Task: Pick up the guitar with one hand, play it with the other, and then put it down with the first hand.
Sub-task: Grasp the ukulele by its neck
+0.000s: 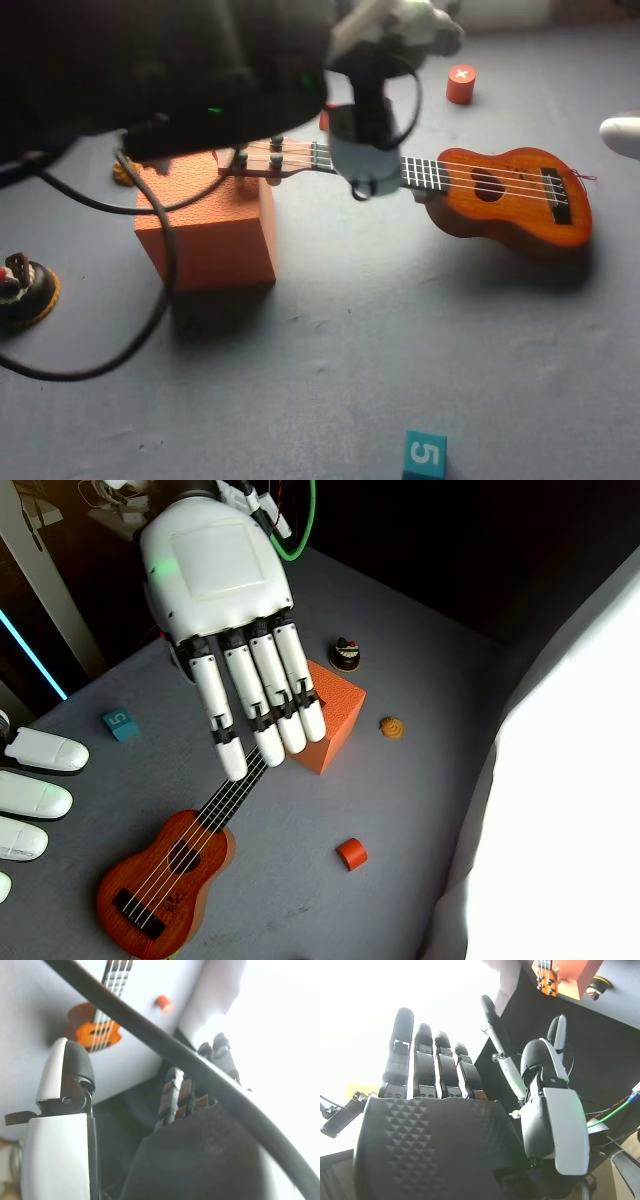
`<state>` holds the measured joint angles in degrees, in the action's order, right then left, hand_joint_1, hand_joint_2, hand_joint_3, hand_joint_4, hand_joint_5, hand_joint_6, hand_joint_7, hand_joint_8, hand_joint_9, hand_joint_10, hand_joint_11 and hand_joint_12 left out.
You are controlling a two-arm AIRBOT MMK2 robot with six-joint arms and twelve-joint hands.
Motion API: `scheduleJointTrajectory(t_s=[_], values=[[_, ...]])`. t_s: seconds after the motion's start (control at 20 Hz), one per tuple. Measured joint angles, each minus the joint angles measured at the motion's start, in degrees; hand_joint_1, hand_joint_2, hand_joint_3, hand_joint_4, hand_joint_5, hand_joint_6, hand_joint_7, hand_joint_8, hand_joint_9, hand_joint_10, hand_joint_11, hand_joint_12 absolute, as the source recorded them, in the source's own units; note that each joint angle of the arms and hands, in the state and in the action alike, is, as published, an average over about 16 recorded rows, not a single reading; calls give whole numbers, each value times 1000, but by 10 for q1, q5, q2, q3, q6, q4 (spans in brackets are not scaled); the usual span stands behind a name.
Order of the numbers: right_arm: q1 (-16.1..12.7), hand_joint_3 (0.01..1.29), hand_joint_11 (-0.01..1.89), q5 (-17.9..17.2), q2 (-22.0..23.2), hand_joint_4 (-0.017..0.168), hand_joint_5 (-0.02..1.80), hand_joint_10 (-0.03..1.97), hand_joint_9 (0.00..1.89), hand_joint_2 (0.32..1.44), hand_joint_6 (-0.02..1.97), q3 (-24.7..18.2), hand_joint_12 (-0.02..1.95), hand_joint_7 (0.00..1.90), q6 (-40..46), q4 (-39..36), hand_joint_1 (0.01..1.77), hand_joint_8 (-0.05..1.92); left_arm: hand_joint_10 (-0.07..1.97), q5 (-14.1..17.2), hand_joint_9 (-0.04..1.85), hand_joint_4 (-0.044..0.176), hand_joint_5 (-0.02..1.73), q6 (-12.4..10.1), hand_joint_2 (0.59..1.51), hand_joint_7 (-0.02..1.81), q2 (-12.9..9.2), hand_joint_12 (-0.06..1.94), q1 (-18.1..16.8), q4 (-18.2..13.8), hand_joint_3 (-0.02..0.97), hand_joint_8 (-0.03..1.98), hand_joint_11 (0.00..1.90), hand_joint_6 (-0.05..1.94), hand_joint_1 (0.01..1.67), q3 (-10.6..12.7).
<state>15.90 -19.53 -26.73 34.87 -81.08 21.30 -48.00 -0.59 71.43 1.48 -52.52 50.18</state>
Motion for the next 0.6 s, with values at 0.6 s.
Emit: scheduleJointTrajectory(t_s=[0.6], values=[[5, 17, 21, -17, -4, 4, 22, 235, 24, 1229, 39, 15, 849, 70, -8, 15, 492, 11, 8, -46, 17, 69, 21, -41, 1041, 21, 110, 12, 56, -53, 10, -12, 17, 4, 1203, 79]])
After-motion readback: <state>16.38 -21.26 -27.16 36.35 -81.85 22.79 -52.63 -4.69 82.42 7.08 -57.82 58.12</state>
